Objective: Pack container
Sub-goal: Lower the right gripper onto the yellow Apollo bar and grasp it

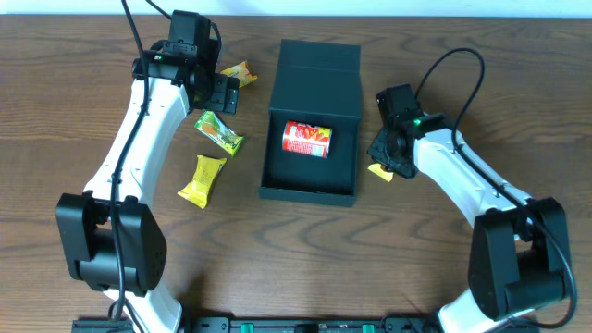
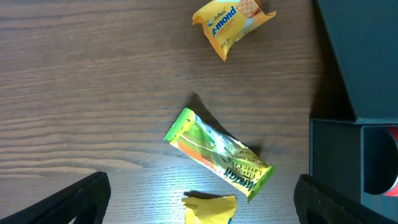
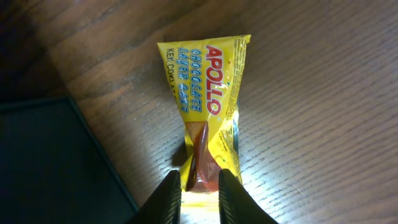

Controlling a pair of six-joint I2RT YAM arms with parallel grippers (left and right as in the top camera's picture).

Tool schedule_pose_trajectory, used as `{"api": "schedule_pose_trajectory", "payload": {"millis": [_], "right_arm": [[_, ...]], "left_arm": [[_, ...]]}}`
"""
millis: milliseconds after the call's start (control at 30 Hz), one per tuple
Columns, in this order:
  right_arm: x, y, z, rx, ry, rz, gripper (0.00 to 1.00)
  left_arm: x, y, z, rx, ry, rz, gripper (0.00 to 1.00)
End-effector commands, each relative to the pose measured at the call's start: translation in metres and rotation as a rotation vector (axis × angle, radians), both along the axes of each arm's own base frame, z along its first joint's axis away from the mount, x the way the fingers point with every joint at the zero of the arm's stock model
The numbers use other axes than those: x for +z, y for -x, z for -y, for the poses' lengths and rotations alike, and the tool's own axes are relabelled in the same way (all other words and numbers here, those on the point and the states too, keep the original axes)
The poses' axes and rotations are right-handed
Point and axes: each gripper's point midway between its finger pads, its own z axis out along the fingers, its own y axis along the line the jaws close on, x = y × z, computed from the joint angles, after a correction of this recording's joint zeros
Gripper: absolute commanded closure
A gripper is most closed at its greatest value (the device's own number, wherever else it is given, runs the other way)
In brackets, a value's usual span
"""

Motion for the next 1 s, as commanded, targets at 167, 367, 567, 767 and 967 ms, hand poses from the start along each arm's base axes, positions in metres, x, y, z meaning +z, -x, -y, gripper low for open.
{"api": "schedule_pose_trajectory", "payload": {"millis": [167, 367, 567, 767, 967], "right_arm": [[-0.002, -0.004, 0.008, 0.017, 0.052, 0.020, 0.78], [-0.009, 0.002, 0.012, 0.014, 0.065, 0.006, 0.79], [-0.010, 0.002, 0.012, 0.011, 0.065, 0.009, 0.79], [-0.013, 0.005, 0.013, 0.010, 0.070, 0.003, 0.84], [-0.023, 0.011, 0.013, 0.012, 0.064, -0.007, 0.84]], "left_arm": [[0.008, -0.005, -0.001, 0.014, 0.002, 0.021, 0.05], [0.008, -0.005, -0.001, 0.014, 0.002, 0.022, 0.05], [0.008, -0.005, -0.001, 0.014, 0.002, 0.022, 0.04], [0.008, -0.005, -0.001, 0.014, 0.002, 0.021, 0.05], [0.008, -0.005, -0.001, 0.014, 0.002, 0.021, 0.05]]}}
